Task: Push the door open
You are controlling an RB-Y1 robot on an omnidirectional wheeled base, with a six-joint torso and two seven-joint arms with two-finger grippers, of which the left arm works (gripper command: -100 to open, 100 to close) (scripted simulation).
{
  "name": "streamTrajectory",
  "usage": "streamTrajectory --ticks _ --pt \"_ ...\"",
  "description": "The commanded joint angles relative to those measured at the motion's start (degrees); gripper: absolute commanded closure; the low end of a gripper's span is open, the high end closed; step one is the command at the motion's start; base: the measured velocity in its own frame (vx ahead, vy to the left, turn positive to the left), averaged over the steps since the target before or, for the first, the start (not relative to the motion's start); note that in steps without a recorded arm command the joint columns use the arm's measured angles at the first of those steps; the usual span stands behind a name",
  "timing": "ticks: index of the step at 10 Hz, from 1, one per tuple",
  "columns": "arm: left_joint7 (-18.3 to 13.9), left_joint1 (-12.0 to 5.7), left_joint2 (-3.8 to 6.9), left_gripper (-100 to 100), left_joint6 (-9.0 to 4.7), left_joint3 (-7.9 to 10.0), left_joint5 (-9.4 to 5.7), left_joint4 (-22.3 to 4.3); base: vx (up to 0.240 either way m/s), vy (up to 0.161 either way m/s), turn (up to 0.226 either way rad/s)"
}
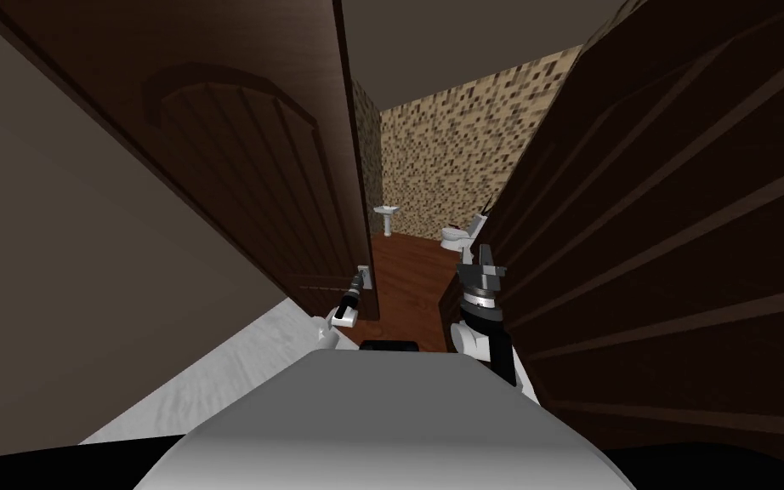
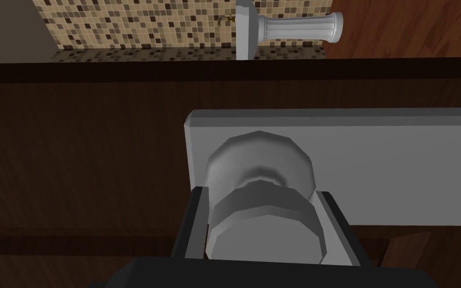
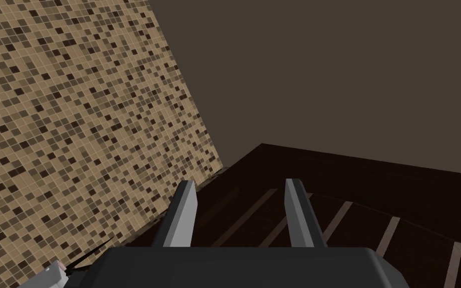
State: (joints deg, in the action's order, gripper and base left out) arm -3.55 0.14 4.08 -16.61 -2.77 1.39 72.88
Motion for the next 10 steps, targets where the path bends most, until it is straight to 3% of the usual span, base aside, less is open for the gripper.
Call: streamTrajectory --ticks 1,10 --pt "0.5 -0.73 0.4 100 -0.5 1.59 -0.07 -0.2 0.18 -0.069 0.042" --pt "2.1 -1.69 0.92 100 -0.27 7.26 -0.66 -0.9 0.164 -0.072 0.072"
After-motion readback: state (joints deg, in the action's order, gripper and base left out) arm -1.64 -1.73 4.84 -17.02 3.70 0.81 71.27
